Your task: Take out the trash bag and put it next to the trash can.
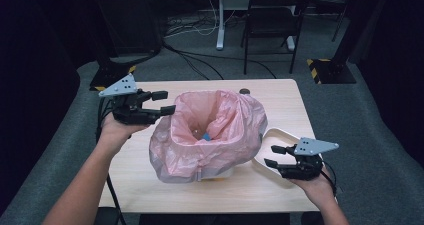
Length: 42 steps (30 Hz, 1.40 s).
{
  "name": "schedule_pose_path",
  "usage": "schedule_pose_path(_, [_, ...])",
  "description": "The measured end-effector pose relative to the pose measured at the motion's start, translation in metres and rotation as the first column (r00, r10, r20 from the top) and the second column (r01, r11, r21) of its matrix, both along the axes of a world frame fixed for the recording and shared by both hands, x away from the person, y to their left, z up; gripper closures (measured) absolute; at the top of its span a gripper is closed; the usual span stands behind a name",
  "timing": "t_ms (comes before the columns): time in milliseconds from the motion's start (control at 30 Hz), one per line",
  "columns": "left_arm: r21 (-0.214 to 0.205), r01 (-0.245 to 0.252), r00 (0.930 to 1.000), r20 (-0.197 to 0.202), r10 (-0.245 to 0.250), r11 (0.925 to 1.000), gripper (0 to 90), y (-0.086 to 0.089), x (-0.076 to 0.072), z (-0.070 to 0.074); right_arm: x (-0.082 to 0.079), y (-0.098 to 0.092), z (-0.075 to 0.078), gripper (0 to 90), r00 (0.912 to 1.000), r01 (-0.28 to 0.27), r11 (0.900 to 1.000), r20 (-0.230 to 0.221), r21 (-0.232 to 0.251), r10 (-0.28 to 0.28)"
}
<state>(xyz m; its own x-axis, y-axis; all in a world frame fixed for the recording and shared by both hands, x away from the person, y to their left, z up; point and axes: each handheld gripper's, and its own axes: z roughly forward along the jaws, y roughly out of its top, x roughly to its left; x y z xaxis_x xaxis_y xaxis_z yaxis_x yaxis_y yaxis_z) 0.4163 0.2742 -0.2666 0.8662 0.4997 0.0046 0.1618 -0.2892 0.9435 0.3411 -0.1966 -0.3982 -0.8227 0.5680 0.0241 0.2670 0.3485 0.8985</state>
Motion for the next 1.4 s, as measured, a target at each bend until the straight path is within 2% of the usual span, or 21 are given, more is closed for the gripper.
schedule_pose_path(167, [-0.006,-0.007,0.9999,-0.015,0.007,1.0,39.9,-0.006,0.008,0.001,-0.004,0.004,0.011,45.8,0.9998,-0.007,1.0,0.016,-0.001,0.007])
schedule_pose_path(267, [0.014,-0.005,0.9997,-0.024,0.005,0.9999,40.6,-0.011,0.014,-0.001,-0.005,0.005,0.014,45.8,0.9996,-0.009,1.0,0.025,0.002,0.009])
schedule_pose_path(567, [0.021,-0.013,0.9986,-0.051,0.014,0.9997,44.4,-0.021,0.029,-0.007,-0.005,0.011,0.024,46.0,0.9989,-0.021,0.9996,0.042,0.017,0.02])
schedule_pose_path(800, [0.007,0.005,0.9964,-0.084,-0.005,1.0,53.9,-0.024,0.037,-0.009,-0.006,0.021,0.036,45.6,0.9983,-0.047,0.9985,0.037,0.027,0.046])
schedule_pose_path(967, [0.036,0.021,0.997,-0.075,-0.018,0.9991,63.2,-0.027,0.037,-0.006,-0.006,0.032,0.045,44.9,0.9957,-0.082,0.9959,0.047,0.038,0.08])
schedule_pose_path(1067, [0.057,0.012,0.9976,-0.068,-0.008,0.9983,67.6,-0.029,0.038,-0.005,-0.008,0.04,0.051,44.6,0.9923,-0.107,0.9933,0.067,0.043,0.104])
schedule_pose_path(1233, [0.057,0.002,0.997,-0.077,0.003,0.9984,74.5,-0.027,0.039,-0.003,-0.009,0.046,0.057,44.4,0.9889,-0.127,0.9906,0.085,0.051,0.122])
schedule_pose_path(1267, [0.059,-0.002,0.9971,-0.076,0.007,0.9982,75.5,-0.027,0.039,-0.003,-0.01,0.049,0.059,44.4,0.987,-0.133,0.9895,0.098,0.056,0.127])
schedule_pose_path(1400, [0.072,-0.016,0.9976,-0.065,0.021,0.9973,78.5,-0.028,0.039,0.0,-0.011,0.053,0.061,44.7,0.9857,-0.138,0.9883,0.106,0.064,0.131])
